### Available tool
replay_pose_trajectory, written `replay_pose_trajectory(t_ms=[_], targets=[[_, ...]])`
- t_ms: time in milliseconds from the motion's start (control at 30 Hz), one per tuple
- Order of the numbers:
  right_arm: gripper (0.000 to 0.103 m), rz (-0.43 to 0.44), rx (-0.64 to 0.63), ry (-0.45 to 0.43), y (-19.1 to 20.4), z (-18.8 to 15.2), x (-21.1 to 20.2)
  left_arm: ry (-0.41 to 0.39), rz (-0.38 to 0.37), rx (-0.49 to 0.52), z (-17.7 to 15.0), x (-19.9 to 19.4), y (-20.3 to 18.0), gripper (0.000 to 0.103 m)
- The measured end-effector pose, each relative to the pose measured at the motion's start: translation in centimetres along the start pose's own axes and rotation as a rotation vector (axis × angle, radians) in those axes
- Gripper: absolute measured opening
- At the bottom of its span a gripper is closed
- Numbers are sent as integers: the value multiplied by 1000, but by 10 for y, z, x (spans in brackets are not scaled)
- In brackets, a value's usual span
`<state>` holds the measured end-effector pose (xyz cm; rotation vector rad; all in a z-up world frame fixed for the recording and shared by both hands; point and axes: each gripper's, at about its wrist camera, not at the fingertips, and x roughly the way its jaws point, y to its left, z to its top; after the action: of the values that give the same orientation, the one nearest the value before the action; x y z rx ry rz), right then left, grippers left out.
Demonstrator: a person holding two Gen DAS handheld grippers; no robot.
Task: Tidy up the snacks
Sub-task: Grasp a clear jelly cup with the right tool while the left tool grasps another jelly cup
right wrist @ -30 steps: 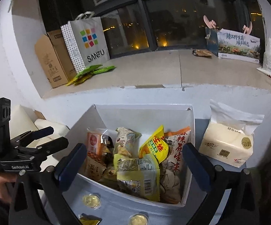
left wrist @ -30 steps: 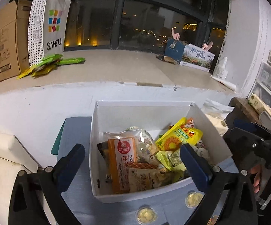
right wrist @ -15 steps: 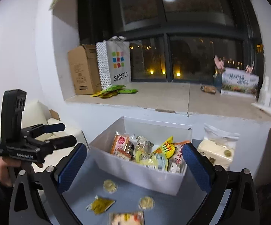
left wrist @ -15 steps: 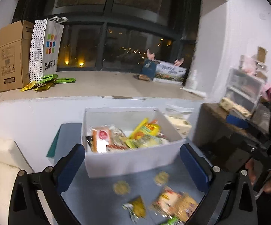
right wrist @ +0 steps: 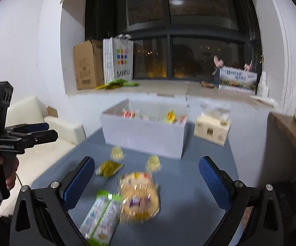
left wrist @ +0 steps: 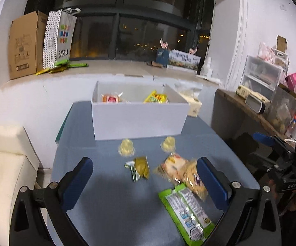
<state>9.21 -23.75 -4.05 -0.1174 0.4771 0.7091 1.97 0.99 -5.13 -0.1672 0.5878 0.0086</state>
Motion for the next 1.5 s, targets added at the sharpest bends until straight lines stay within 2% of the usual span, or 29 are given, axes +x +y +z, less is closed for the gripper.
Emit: replay_pose_trajectory(t_ms=[67, 333, 633, 800, 833, 867, 900, 933, 967, 1133, 1300, 1500], targets=[[103, 9, -11, 55, 1, -9, 11, 10, -8, -1, -1, 2, -1, 103], [103, 58, 22, 105, -9, -6, 53, -3, -19, 11, 2, 2, -4, 103], [103, 67, -6, 289, -14, 11, 171, 7, -14, 4, 0, 5, 0, 103], [102, 19, -30, 398, -15, 2, 229, 19, -4, -14, -5, 8, 9, 103], [99, 4, -32, 415, -16, -2, 236, 21, -2, -18, -6, 8, 10, 103], [87, -3, -28, 426, -18, -5, 240, 24, 0, -24, -7, 9, 11, 103], [63, -4, -16, 447, -20, -10, 245, 26, 0, -28, -8, 10, 13, 103], [47, -11, -9, 463, -21, -14, 248, 30, -1, -31, -9, 11, 13, 103], [40, -17, -4, 483, -22, -18, 251, 34, -1, -33, -10, 12, 14, 103], [39, 23, 36, 434, -32, -21, 238, 39, -4, -30, -10, 15, 14, 103], [39, 28, 85, 336, -51, -6, 207, 52, -9, -19, -10, 25, 11, 103], [39, 57, 148, 184, -61, 12, 138, 85, -49, 1, 3, 65, 4, 103]])
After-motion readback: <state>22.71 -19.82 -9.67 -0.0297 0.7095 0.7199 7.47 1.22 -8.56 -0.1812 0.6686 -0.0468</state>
